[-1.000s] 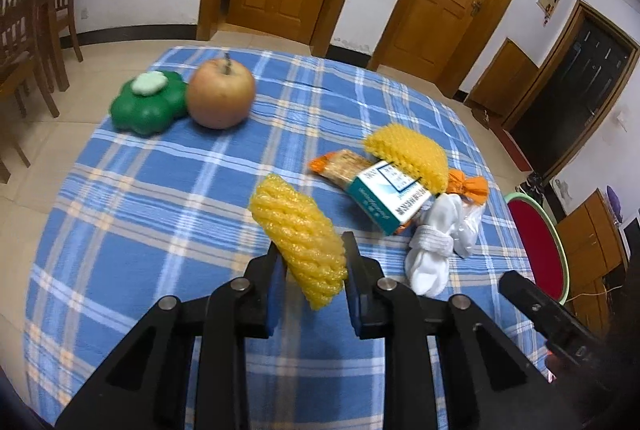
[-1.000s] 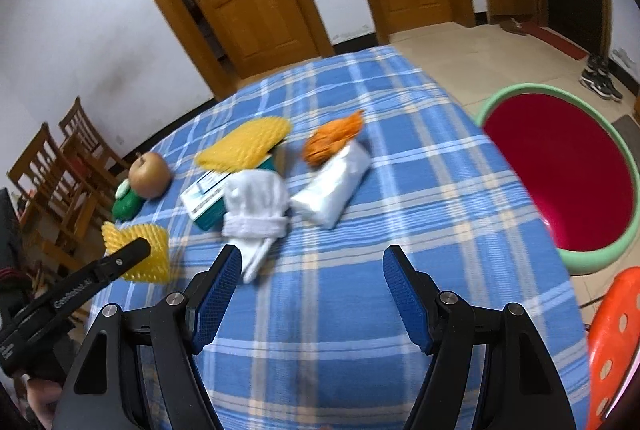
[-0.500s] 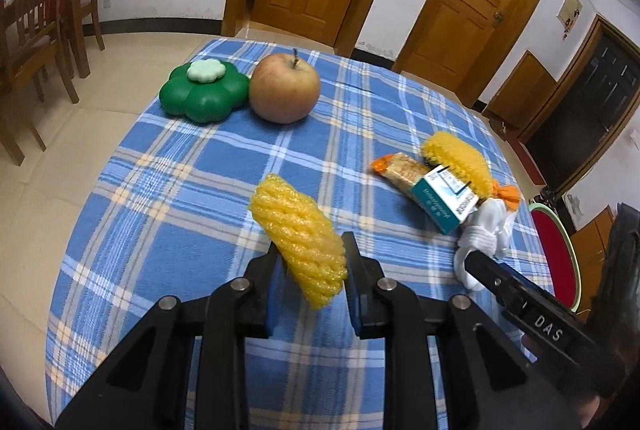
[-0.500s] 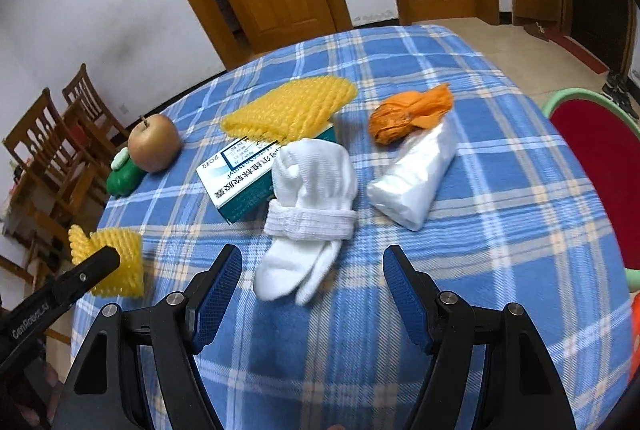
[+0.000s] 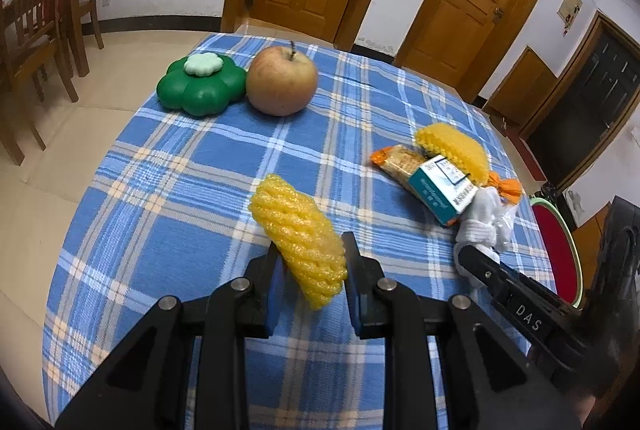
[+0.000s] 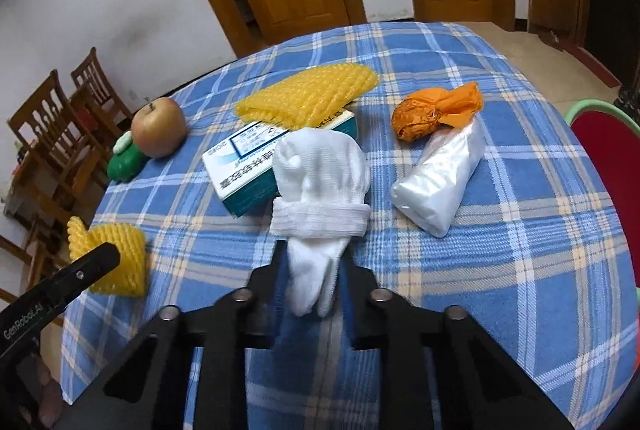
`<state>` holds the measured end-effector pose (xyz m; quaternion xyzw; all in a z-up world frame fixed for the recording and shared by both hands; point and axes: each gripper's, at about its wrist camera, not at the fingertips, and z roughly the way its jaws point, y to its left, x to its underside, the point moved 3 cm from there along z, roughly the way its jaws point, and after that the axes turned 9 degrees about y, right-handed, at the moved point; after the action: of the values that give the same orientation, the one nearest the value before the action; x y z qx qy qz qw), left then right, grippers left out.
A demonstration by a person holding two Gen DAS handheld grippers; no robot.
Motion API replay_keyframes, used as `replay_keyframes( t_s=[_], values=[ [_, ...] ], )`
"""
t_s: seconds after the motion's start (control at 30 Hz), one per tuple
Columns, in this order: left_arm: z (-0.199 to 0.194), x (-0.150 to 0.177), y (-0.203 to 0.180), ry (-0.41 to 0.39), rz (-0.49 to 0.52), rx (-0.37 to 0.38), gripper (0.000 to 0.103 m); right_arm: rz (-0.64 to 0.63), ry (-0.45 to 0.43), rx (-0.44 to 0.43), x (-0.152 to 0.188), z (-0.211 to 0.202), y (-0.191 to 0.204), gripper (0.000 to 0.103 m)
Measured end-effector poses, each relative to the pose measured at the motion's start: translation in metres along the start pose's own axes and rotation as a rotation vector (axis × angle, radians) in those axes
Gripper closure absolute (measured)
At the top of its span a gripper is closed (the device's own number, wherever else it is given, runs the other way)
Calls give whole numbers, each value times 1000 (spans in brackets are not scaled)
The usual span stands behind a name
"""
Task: Collect trash
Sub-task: 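Grasp the white sock with the right tool, then carry the foam net and sock over the red bucket and open both tools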
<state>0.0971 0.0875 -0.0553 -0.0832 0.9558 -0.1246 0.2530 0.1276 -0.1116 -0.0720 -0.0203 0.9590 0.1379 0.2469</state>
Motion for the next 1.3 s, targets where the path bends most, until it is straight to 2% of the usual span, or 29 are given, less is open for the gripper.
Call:
replay_keyframes(
  t_s=[0.33,0.63,0.97,1.3],
  values=[
    [-15,5,-30,-12,59,37,77,17,-79,-46,16,-44,-13,89],
    [-30,12,-63,-24,120,68,77,64,-156,-43,26,-88,-38,89],
    [-44,16,-115,-38,223,112,77,156,-230,-2,35,-130,-81,89],
    [-32,16,-170,-12,312,159,77,286,-275,78,44,-156,-147,89]
  ],
)
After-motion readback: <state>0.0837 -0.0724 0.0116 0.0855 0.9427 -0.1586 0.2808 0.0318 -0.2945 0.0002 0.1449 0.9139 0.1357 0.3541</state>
